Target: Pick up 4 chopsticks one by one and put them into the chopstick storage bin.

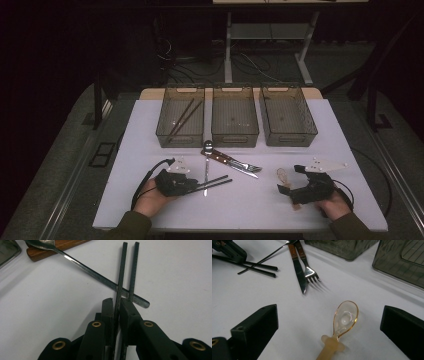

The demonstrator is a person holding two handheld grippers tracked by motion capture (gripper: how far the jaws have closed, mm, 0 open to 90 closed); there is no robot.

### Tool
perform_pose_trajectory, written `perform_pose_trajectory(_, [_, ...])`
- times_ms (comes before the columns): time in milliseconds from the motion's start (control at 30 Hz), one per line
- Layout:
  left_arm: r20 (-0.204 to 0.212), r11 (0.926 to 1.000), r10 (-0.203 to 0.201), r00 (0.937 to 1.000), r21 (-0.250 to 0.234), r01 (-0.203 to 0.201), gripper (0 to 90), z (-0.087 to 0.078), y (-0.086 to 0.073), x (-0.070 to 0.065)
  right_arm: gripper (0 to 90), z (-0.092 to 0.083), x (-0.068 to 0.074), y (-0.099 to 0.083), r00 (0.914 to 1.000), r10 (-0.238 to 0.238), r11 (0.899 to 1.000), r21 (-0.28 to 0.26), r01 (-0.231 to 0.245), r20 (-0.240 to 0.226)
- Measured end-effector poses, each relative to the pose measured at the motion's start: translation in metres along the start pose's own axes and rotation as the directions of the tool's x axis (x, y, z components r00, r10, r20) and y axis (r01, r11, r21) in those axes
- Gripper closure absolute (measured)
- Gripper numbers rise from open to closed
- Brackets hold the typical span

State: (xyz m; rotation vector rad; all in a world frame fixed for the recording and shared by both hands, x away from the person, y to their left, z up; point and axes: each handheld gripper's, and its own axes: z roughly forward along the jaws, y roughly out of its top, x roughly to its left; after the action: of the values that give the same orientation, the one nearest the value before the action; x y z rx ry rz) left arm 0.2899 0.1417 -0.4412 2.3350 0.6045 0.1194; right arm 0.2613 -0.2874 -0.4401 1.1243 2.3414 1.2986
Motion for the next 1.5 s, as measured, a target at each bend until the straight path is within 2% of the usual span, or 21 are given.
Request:
perform_pose_trajectory(133, [-0.005,1.0,0.006,1.0,0.005,-0.006,81.4,0.001,-0.002,0.0,1.3,0.0,0.0,0.0,1.0,0.0,1.0,0.0,0.0,0.0])
perform_pose_trajectory(467, [-0.013,0.9985,0.055,0.9984,-0.003,-0.055,83.6,0.002,-0.003,0.0,1.3,0.0,0.0,0.0,1.0,0.0,1.0,0.001,0.0,-0.001])
perform_pose_trajectory(767, [-0.003,0.9976,0.069,0.9976,-0.008,-0.069,85.3,0.002,-0.004,0.001,1.3,0.0,0.001,0.0,1.0,0.0,1.0,0.002,0.0,-0.002])
perform_pose_trajectory(1000, [-0.012,0.9963,0.085,0.9963,-0.008,-0.085,85.6,0.002,-0.002,0.0,1.3,0.0,0.0,0.0,1.0,0.0,1.0,0.002,0.0,-0.003])
perform_pose_trajectory(1233, [-0.025,0.998,0.06,0.9979,-0.019,-0.061,85.6,-0.003,-0.001,0.001,1.3,0.0,0.0,0.0,1.0,-0.002,1.0,0.0,0.002,-0.003])
perform_pose_trajectory(1500, [-0.039,0.9984,0.054,0.9978,-0.014,-0.055,85.6,-0.009,-0.001,0.003,1.3,0.0,0.0,0.0,1.0,-0.003,1.0,-0.003,0.003,-0.003])
